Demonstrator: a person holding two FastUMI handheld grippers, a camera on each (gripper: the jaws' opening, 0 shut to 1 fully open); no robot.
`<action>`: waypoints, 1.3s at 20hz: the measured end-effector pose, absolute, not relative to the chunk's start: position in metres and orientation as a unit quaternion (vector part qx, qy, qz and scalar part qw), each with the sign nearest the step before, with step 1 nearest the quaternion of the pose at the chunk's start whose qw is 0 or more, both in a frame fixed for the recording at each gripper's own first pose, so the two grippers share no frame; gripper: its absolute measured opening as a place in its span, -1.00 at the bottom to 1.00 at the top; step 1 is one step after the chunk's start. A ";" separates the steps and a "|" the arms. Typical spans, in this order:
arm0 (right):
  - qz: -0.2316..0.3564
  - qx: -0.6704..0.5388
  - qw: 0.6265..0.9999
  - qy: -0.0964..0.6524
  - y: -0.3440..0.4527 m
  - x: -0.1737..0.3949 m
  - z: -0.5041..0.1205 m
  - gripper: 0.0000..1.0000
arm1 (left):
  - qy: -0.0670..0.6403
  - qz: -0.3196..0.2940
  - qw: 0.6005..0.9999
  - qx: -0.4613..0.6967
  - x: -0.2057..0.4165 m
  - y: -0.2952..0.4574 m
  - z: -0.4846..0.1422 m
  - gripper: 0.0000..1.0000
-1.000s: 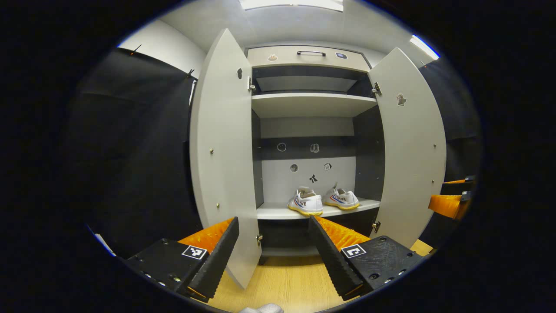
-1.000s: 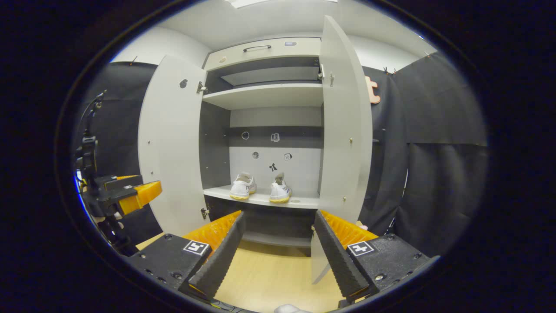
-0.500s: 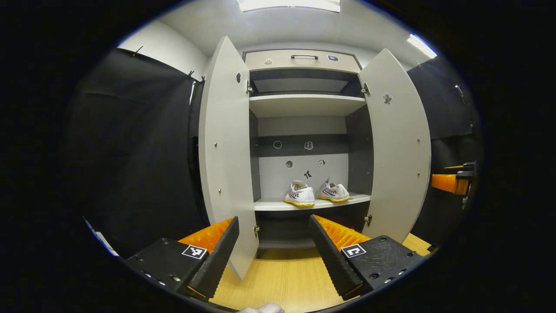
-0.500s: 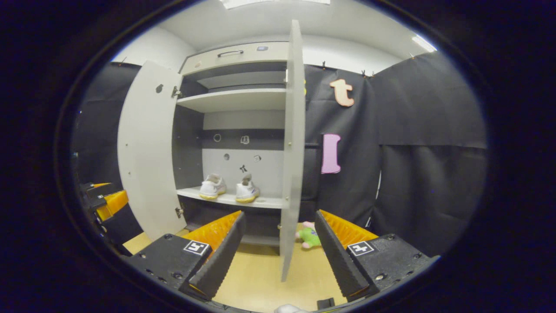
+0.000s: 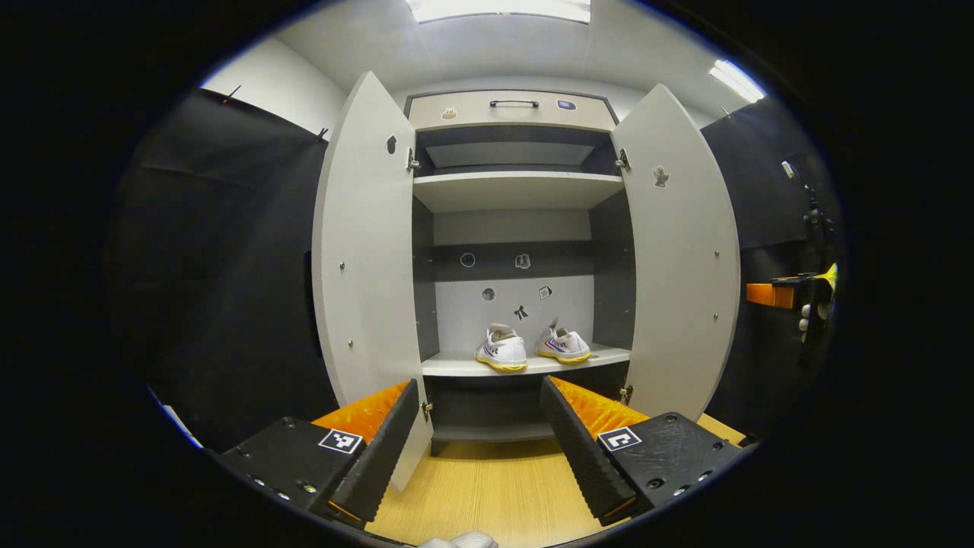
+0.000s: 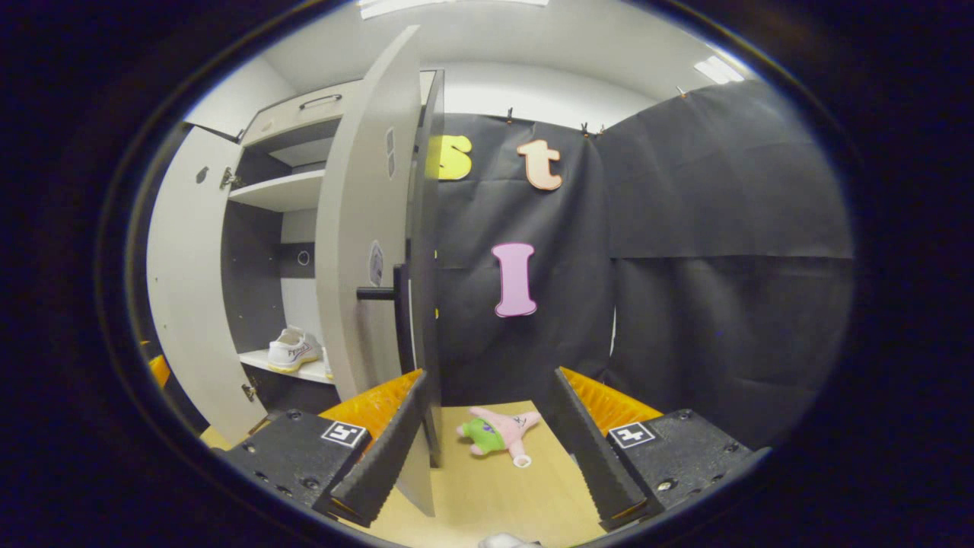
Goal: Grab one shoe with the right hand and put it into the shoe cabinet, grab the other shoe with the left hand and put it into the shoe cabinet; then close the right door with the right hand and the left door with the left hand.
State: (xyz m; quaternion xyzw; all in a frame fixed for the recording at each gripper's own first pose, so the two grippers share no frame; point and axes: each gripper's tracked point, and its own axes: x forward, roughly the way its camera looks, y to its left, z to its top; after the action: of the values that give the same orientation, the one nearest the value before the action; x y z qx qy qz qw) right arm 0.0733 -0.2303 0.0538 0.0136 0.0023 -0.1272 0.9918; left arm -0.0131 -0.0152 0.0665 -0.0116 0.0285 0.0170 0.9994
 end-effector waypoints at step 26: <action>0.077 0.005 0.997 -0.019 -0.032 0.130 0.068 0.94 | 0.047 0.063 0.997 -0.009 -0.037 0.024 0.058 0.93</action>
State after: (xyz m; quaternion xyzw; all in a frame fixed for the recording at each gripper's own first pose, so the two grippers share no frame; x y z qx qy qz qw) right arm 0.1295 -0.0319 0.0682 0.0055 -0.0193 0.0771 0.9968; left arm -0.0372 0.0238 0.0580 -0.0092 0.0468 0.0635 0.9968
